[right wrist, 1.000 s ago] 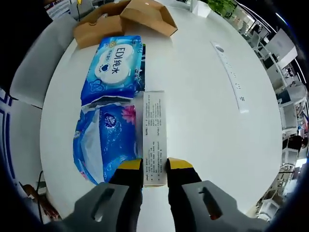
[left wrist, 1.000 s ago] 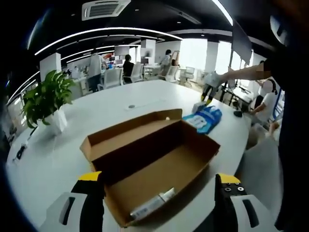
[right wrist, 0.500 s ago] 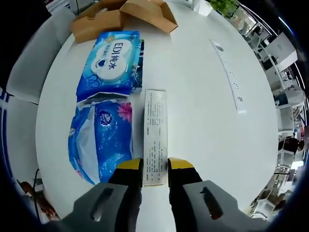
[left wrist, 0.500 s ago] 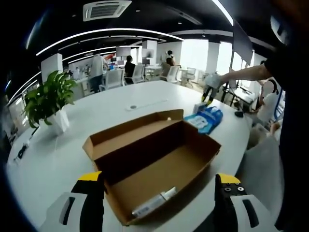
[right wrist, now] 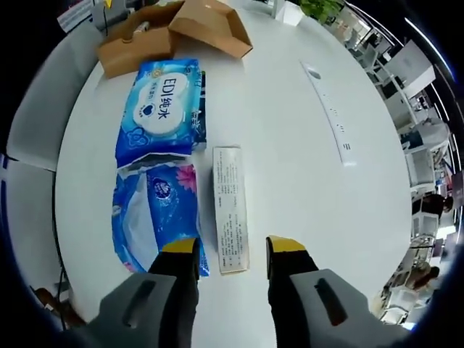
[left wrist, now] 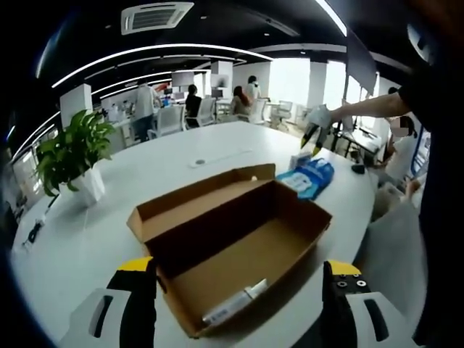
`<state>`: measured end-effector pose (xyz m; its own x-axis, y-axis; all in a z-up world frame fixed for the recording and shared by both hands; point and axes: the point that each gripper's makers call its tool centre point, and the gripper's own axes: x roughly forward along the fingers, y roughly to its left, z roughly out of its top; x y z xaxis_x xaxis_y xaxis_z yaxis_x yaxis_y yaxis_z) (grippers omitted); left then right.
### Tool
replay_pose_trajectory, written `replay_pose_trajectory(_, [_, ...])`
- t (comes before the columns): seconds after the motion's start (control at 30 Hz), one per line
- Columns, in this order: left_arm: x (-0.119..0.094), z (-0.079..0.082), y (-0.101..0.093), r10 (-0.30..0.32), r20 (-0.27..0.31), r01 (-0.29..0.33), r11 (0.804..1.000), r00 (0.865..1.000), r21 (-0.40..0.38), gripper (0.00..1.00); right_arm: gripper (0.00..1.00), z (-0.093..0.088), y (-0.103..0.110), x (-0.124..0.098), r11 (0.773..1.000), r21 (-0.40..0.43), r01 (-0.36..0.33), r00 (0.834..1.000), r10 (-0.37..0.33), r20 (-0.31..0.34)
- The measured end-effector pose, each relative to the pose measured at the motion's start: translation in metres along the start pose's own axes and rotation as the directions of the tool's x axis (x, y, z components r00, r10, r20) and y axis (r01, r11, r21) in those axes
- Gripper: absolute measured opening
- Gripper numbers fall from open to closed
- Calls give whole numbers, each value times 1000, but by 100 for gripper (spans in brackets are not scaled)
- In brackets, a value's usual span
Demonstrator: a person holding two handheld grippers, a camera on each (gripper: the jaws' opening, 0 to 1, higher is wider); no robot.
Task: Operate the shoe box by opening the lid, removing the specified soft item, and placing it in the target area until the item is outside and the box remains undamaged.
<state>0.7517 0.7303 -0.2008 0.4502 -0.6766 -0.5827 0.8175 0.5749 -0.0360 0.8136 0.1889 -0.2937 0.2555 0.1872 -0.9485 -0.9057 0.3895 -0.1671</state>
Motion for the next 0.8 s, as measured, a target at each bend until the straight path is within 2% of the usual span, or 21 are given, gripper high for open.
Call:
replay_pose_trajectory(0.23, [-2,4,-2,-6,7,6,1000,1000,10,96,41,7,8,-21,999,44,29,999,-30,12])
replay_pose_trajectory(0.43, [-3,-2,7,-23,-7,23,999,1000,23,93,46,14,12,-32,994,95,59,998,-62,32])
replay_pose_trajectory(0.5, [-3,-5,8,-24,-31,24,1000,999,18,92,47,16,14,-37,990,126,71,996,-76,41])
replay_pose_trajectory(0.8, [-4,-5,8,-44,-29,45,998,999,36,90,53,37,33,-55,971,218,102,988,-125,92])
